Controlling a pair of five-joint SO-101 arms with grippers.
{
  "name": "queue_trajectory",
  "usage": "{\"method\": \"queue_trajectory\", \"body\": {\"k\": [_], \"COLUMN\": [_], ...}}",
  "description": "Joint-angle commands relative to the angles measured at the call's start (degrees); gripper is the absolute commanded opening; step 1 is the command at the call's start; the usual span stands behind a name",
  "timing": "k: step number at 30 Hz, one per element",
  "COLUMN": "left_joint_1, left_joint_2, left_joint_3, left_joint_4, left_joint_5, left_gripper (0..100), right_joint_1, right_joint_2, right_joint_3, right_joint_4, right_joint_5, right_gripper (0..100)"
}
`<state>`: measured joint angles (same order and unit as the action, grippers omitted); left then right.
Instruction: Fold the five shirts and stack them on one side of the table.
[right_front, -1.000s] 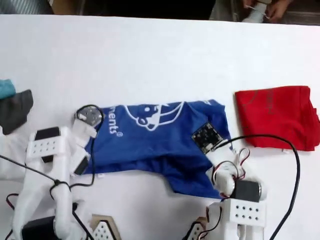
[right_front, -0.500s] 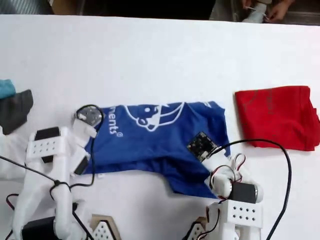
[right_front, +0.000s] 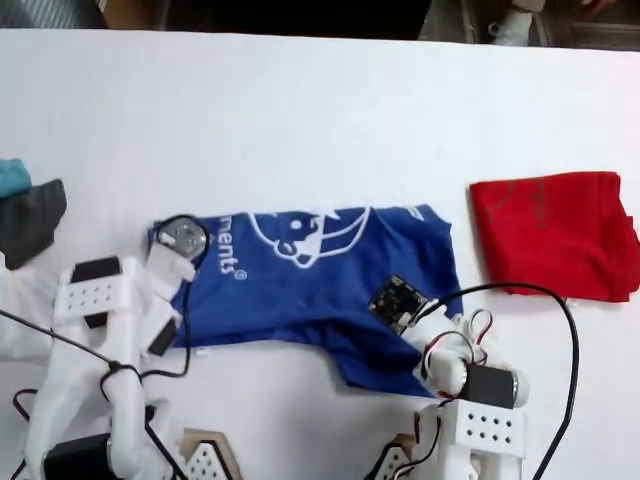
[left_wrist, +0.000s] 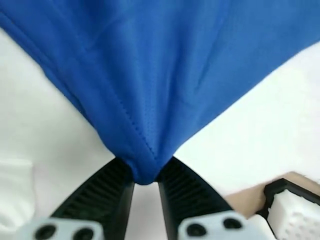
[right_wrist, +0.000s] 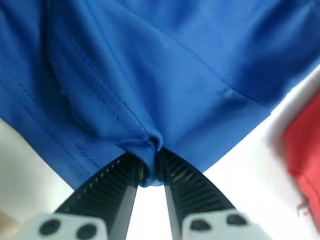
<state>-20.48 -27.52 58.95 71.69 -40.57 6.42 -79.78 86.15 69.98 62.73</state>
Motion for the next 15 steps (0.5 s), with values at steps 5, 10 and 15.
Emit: {"method": "queue_trajectory", "body": {"k": [5, 10, 15], "left_joint_1": [-0.44, -0.44, -0.53], "left_joint_2": [-1.67, -1.67, -1.76], "left_joint_3": [0.48, -0.13, -5.41], "left_joint_4": [-1.23, -0.26, 2.9], "left_joint_5": [-0.44, -0.44, -0.35], "left_gripper": [3, 5, 22], "right_joint_1": [0.13, 0.13, 0.04], "right_joint_2": [-0.66, -0.66, -0.66], "right_joint_3": [1.76, 1.93, 1.32], "right_joint_4": [0.57, -0.4, -3.03], "right_joint_5": [-4.57, -5.27, -5.27], "right_gripper": [2.1, 7.6, 29.9]}}
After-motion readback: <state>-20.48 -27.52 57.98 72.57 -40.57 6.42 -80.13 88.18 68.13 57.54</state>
